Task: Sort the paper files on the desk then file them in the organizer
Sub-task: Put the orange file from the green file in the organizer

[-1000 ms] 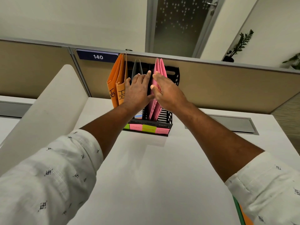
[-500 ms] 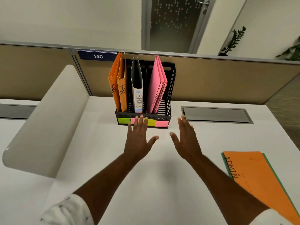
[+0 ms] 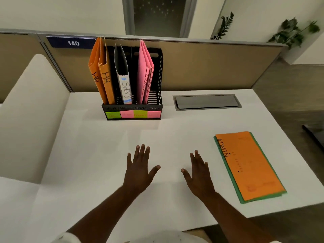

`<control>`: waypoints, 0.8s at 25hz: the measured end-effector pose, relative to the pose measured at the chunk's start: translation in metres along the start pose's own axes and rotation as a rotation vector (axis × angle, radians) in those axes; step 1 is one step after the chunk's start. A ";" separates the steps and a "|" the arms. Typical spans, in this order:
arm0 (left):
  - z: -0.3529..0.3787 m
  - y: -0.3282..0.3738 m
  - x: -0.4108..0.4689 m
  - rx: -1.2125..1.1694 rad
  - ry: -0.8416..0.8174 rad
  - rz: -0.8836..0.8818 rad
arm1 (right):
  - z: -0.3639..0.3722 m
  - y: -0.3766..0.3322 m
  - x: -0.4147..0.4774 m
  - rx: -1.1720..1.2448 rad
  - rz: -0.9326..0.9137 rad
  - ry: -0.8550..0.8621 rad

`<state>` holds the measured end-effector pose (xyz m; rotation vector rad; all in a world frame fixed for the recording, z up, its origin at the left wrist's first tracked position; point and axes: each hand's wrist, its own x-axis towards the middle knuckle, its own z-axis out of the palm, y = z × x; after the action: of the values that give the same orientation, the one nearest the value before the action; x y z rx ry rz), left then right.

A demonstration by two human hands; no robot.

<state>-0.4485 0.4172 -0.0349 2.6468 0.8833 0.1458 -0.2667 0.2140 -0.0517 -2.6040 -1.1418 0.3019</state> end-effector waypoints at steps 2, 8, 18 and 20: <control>0.012 0.012 -0.007 0.001 -0.047 0.012 | 0.004 0.018 -0.018 -0.041 0.011 -0.003; 0.053 0.077 -0.009 -0.013 -0.130 0.029 | -0.003 0.096 -0.039 -0.033 0.054 -0.053; 0.131 0.286 0.010 -0.273 -0.386 -0.198 | -0.049 0.298 -0.047 0.015 0.128 -0.114; 0.144 0.325 0.017 -0.403 -0.428 -0.296 | -0.062 0.332 -0.043 -0.005 0.145 -0.171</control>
<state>-0.2226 0.1430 -0.0547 2.0405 0.9613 -0.2776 -0.0500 -0.0439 -0.1023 -2.7132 -1.0073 0.5634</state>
